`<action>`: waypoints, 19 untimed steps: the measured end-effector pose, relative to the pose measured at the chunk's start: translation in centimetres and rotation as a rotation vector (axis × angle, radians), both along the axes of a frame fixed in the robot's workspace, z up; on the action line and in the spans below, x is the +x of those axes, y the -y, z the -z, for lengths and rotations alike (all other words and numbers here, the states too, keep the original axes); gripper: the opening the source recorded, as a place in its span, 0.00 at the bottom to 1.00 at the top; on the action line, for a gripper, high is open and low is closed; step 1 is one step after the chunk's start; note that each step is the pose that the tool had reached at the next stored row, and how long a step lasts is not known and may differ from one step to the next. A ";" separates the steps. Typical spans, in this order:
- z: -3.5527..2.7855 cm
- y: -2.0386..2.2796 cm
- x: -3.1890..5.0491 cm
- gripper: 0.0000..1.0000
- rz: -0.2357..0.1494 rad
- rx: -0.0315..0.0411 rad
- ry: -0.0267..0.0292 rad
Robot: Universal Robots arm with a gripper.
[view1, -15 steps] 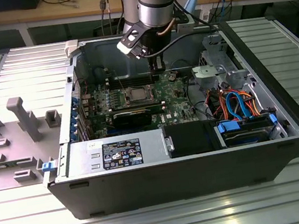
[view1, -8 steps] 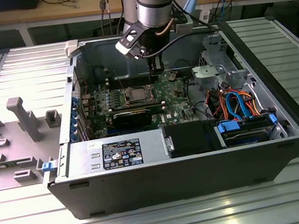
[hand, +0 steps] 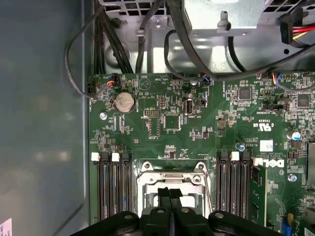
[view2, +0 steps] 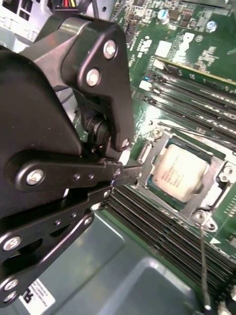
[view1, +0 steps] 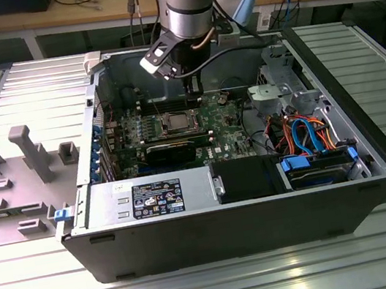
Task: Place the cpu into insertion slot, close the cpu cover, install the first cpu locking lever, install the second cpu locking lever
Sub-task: 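Close the cpu cover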
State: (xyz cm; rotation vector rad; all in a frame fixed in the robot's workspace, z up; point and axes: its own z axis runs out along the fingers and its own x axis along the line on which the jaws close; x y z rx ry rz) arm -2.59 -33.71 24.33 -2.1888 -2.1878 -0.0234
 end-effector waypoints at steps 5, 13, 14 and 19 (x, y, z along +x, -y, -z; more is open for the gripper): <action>0.07 0.00 -0.16 0.11 0.000 0.0011 0.0001; 0.87 0.00 -1.98 0.11 0.000 0.0036 0.0001; 0.96 0.00 -2.18 0.11 -0.001 0.0048 0.0000; 1.14 0.00 -2.55 0.11 -0.001 0.0180 0.0001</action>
